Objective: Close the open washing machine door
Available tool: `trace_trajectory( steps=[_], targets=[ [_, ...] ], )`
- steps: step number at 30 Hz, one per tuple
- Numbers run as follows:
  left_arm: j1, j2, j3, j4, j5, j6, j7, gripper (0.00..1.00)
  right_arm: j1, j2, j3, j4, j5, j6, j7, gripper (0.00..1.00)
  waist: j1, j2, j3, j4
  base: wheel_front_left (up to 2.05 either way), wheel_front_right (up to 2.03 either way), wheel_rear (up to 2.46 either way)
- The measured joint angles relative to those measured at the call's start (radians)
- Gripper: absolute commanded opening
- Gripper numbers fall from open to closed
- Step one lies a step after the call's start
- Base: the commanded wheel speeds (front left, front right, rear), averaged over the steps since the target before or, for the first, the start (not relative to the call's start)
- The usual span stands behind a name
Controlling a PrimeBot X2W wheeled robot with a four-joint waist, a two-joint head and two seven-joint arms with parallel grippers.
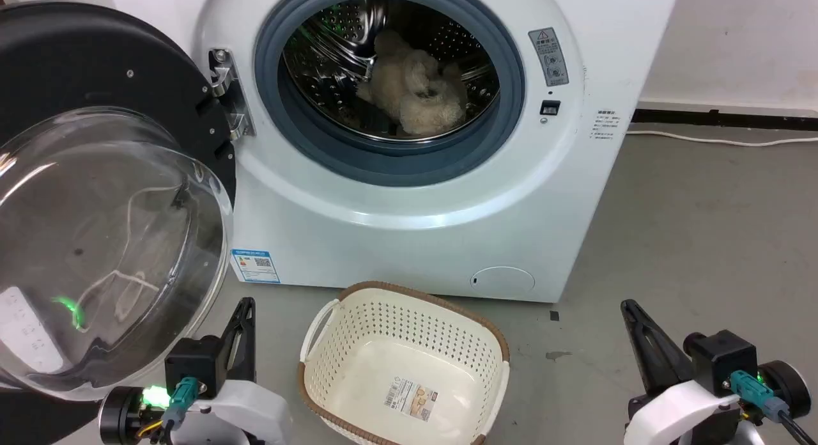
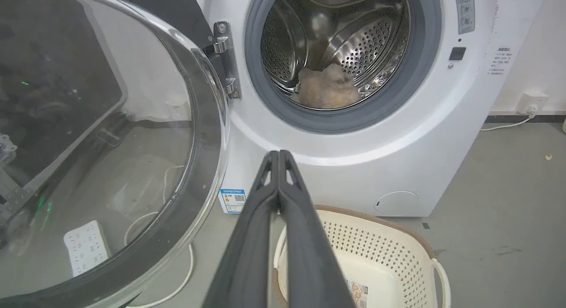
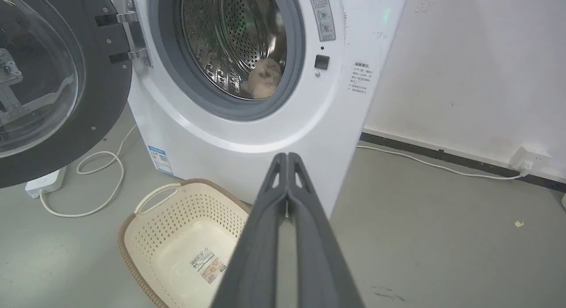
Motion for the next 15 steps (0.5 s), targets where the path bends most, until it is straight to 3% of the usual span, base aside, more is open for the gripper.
trace_trajectory(
  steps=[15],
  targets=[
    [0.0,0.0,0.0,0.0,0.0,0.0,0.0,0.0,0.0,0.0,0.0,0.0,0.0,0.0,0.0,0.0,0.0,-0.0001,0.0,0.0,0.0,0.0,0.0]
  ],
)
